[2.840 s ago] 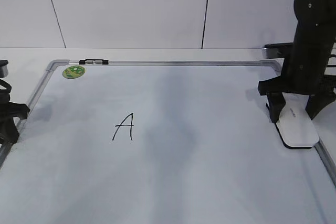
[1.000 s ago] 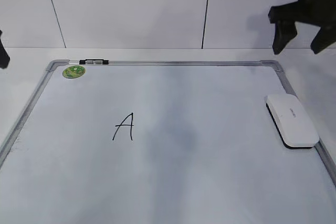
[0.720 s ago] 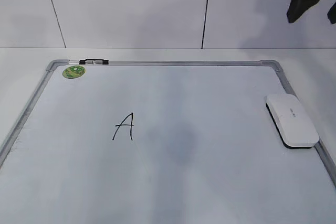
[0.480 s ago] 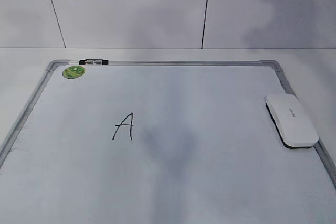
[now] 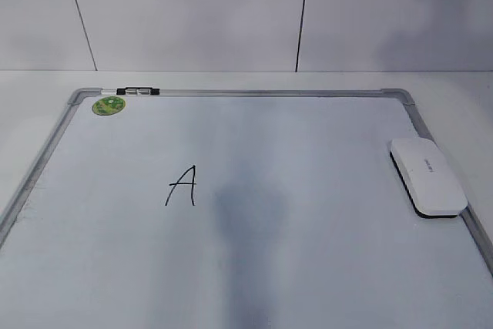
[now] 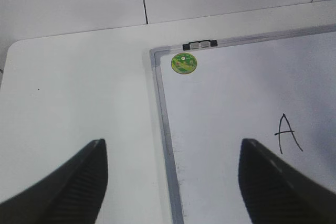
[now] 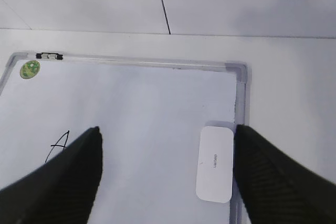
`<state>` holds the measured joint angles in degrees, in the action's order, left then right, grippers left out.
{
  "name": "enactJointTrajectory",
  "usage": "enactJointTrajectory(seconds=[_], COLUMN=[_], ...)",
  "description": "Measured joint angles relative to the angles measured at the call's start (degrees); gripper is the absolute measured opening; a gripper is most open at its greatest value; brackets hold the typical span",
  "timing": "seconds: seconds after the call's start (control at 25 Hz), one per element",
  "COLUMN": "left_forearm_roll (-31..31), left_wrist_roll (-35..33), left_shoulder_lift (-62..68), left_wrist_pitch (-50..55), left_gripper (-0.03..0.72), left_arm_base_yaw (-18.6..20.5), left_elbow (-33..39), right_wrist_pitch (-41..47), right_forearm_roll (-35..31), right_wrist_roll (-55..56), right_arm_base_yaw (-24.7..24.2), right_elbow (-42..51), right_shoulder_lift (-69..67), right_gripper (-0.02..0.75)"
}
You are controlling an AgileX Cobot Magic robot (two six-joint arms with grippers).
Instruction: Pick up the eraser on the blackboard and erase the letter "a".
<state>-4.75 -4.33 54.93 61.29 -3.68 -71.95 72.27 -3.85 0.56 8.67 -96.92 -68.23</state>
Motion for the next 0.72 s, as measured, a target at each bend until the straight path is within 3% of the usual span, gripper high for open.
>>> enactJointTrajectory(seconds=[0.72], left_forearm_roll=[-0.07], left_wrist_roll=[0.00], left_shoulder_lift=[-23.58], left_wrist_pitch=[-0.46], left_gripper=[0.579], left_arm_base_yaw=[0.00], left_elbow=[25.99], right_wrist_pitch=[0.63], right_forearm_roll=[0.00], right_wrist_roll=[-2.37], right_arm_base_yaw=[0.00], right_elbow=[33.14], right_shoulder_lift=[30.22], right_gripper=[0.593])
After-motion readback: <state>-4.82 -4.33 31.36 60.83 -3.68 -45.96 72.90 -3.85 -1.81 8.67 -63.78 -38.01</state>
